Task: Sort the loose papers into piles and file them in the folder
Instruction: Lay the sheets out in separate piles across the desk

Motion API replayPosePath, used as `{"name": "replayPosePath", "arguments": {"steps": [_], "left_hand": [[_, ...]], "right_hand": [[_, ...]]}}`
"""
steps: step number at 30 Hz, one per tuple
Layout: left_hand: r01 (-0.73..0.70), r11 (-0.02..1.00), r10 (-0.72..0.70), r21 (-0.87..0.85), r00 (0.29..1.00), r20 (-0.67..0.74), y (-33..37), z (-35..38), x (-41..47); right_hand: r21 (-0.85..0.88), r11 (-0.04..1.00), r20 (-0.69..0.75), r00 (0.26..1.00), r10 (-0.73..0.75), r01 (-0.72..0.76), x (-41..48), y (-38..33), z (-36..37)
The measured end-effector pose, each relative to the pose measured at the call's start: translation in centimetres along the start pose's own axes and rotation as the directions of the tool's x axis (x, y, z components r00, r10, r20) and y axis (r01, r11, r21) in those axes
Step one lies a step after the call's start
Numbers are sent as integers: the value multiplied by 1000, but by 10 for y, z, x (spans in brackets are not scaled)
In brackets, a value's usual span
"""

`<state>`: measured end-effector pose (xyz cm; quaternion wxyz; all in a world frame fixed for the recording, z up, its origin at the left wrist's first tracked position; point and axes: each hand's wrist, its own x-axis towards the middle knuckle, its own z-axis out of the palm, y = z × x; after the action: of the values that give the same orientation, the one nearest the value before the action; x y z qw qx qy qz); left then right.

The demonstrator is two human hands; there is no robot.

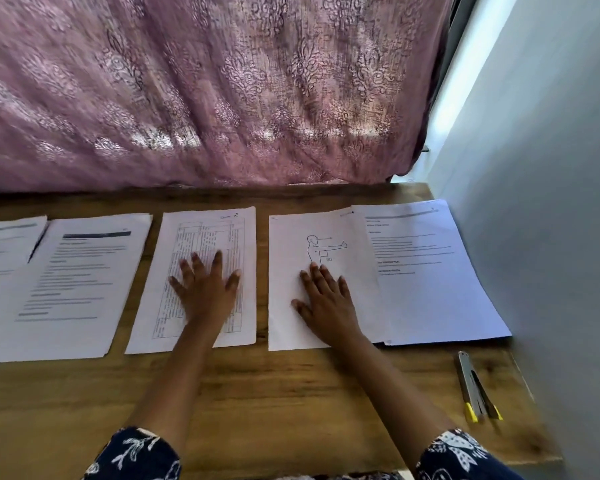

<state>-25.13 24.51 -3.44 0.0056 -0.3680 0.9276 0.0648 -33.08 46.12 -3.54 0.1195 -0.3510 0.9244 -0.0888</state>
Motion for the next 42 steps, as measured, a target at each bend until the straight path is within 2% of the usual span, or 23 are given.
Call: {"name": "replayPosePath", "arguments": {"steps": [3,11,32,33,35,37,38,40,42], "left_hand": [[52,999,-52,-3,997,50,-26,2,-7],[72,997,-72,15,997,26,-46,6,-8],[72,997,-71,-37,997,11,-25,8,-8],[59,998,-60,-34,998,-12,-25,6,-9],[-16,999,12,-41,996,-93,-20,0,-12],[-124,990,112,-70,982,-154,-5,-6,-15],[-190,976,170,-104,970,-176,7,-8,-17],[-331,926,293,-179,933,-209,38,-9,-23],[-451,848,405,-277,890,-211,73,-7,-30]], "right_hand": [[-9,1000,-17,1000,-20,20,7,-8,2],[-39,998,-29,998,-47,46,14,-21,6],[-4,999,-28,999,-40,39,7,-17,1],[-4,999,-70,997,-39,39,5,-16,-3],[-25,1000,-256,966,-19,13,-1,-10,-14],[-65,996,-468,884,19,-55,-8,7,-23],[-69,991,-525,849,58,-111,-11,21,-25],[-26,970,-529,826,193,-244,-20,44,-31],[-5,942,-462,836,296,-337,-27,57,-34]]}}
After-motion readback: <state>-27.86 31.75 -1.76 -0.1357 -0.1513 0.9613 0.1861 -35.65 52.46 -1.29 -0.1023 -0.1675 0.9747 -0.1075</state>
